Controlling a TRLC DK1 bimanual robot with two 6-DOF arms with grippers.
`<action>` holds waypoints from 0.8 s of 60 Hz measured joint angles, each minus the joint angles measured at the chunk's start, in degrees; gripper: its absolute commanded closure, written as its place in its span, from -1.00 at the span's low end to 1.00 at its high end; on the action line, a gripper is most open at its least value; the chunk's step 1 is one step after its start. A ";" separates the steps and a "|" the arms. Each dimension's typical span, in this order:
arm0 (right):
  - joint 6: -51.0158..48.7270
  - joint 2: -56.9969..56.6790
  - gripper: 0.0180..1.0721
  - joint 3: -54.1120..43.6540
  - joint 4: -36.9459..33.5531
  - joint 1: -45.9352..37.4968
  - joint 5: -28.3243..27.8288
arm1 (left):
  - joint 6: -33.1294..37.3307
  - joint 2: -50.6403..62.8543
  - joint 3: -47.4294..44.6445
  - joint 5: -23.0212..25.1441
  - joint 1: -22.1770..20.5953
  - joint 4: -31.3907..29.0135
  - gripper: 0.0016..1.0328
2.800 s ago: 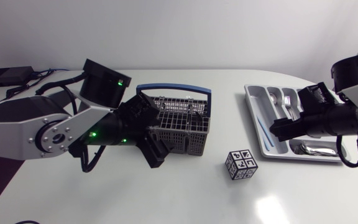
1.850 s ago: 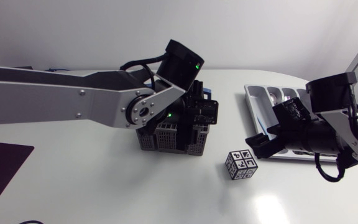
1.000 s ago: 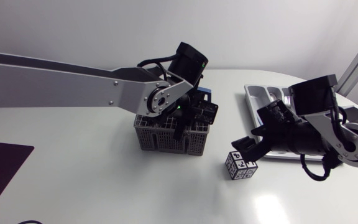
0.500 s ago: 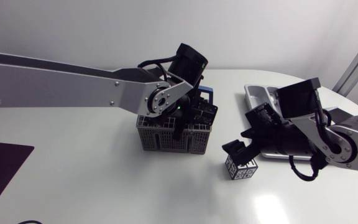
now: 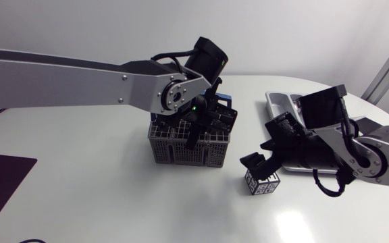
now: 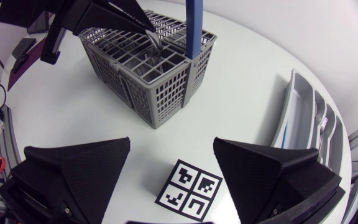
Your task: Transfer all utensils from the basket to the drawer tray.
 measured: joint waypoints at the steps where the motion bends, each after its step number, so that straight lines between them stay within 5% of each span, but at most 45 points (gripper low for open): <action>1: 0.00 0.00 -0.85 0.00 0.00 0.00 0.02 | 0.00 0.00 0.11 0.02 0.00 -0.17 0.93; 48: 0.00 -0.15 -0.85 -0.02 -0.02 0.81 0.20 | -0.07 -5.29 2.23 0.24 0.15 -2.01 0.93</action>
